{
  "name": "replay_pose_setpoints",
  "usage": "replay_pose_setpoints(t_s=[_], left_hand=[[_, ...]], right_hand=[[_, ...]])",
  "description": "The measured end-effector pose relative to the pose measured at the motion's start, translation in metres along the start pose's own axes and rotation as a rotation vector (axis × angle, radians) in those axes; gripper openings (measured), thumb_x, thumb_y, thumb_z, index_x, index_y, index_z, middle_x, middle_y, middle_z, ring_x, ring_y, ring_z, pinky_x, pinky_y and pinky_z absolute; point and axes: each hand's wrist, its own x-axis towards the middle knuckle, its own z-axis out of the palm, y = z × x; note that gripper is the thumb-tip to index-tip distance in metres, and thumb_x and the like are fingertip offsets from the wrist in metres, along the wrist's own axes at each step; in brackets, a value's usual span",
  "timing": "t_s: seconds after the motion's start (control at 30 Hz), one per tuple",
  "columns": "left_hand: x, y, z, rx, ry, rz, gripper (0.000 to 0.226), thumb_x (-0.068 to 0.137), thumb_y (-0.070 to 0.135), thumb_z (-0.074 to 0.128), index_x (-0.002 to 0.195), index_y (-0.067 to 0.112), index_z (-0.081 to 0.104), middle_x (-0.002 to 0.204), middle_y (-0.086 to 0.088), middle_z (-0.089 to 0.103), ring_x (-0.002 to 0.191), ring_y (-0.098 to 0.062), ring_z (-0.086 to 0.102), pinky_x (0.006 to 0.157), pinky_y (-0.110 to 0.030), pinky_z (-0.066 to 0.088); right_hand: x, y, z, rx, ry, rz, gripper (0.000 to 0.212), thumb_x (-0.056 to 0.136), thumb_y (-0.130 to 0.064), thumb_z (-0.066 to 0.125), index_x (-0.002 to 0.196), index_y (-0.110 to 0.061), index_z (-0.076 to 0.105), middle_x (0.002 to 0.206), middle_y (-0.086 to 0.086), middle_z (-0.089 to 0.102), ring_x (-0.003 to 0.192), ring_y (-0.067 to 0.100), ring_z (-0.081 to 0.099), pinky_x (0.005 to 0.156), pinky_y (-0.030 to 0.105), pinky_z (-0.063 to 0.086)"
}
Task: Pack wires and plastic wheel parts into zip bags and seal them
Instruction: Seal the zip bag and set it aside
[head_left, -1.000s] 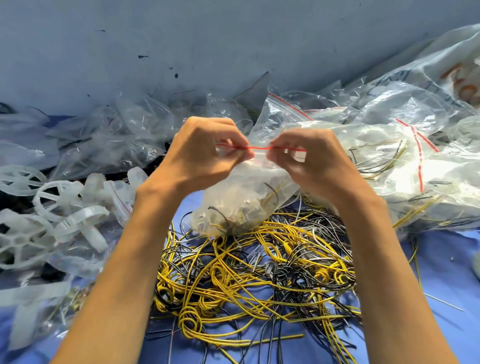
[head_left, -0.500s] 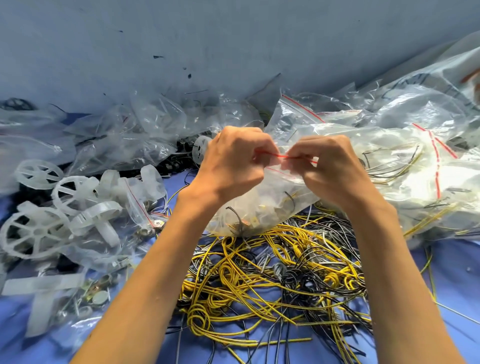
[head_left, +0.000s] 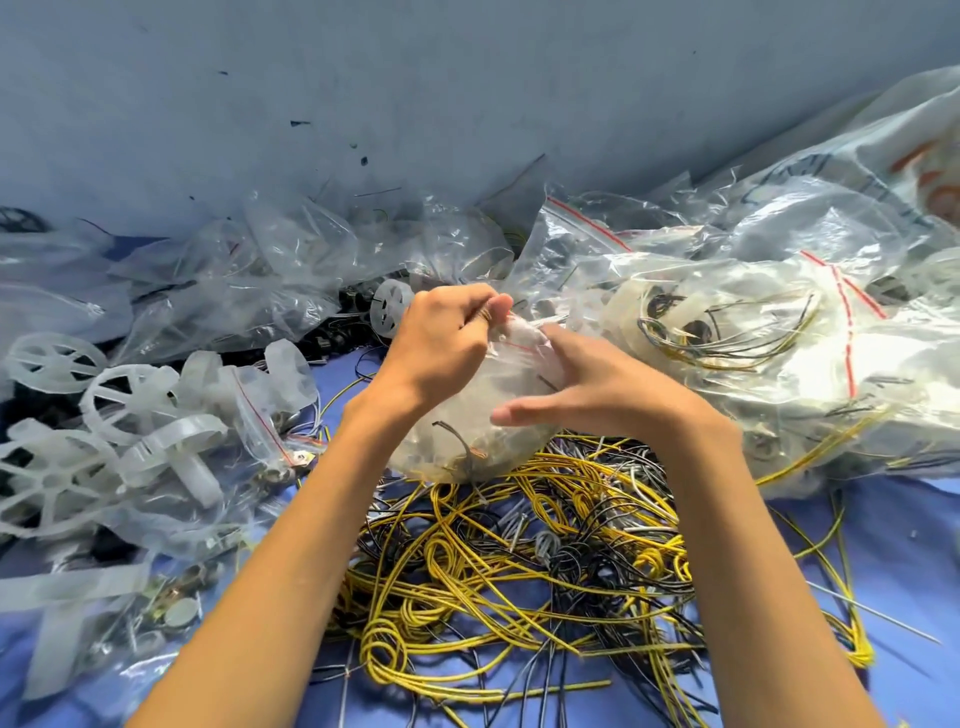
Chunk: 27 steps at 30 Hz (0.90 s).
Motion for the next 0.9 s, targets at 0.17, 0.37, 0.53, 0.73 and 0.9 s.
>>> replay_pose_setpoints(t_s=[0.17,0.37,0.53,0.73,0.9], left_hand=[[0.022,-0.007,-0.010,-0.348,-0.203,-0.217,0.038,0.102,0.029,0.037,0.073,0.014,0.058,0.070,-0.002,0.054,0.059,-0.006,0.049,0.052,-0.018,0.039],[0.086,-0.051,-0.030,0.184,-0.572,-0.502,0.047,0.095,0.048,0.044,0.096,0.003,0.059,0.085,-0.006,0.064,0.071,-0.014,0.054,0.069,-0.028,0.048],[0.136,-0.081,-0.022,0.623,-0.542,-0.230,0.035,0.091,0.034,0.054,0.119,0.013,0.057,0.130,-0.021,0.045,0.122,-0.031,0.043,0.101,-0.039,0.037],[0.155,-0.135,0.039,0.994,-0.602,-0.199,0.042,0.092,0.028,0.047,0.133,0.020,0.051,0.160,-0.002,0.002,0.145,-0.026,0.011,0.113,-0.051,0.020],[0.157,-0.146,0.055,0.834,-0.396,-0.149,0.033,0.089,0.036,0.054,0.107,0.009,0.062,0.120,-0.018,0.060,0.106,-0.034,0.059,0.081,-0.038,0.049]], right_hand=[[0.010,0.002,0.012,-0.023,0.063,0.021,0.022,0.081,-0.032,0.070,0.083,-0.011,0.063,0.072,0.002,0.063,0.064,0.013,0.058,0.055,0.024,0.046],[0.021,0.005,-0.001,0.816,0.319,0.219,0.013,0.088,0.000,0.059,0.080,-0.008,0.065,0.077,0.009,0.065,0.057,0.007,0.062,0.052,0.021,0.054],[0.045,-0.004,-0.029,1.530,0.813,0.210,0.017,0.096,-0.008,0.048,0.105,0.004,0.057,0.108,0.022,0.064,0.075,0.019,0.069,0.064,0.025,0.058],[0.039,-0.005,-0.018,1.585,0.283,0.258,0.020,0.095,-0.029,0.045,0.111,-0.018,0.050,0.133,0.021,0.054,0.115,0.030,0.060,0.088,0.032,0.050],[0.036,-0.005,-0.021,1.214,0.031,0.307,0.026,0.099,-0.033,0.038,0.107,-0.014,0.054,0.121,0.017,0.063,0.076,0.013,0.063,0.055,0.010,0.046]])
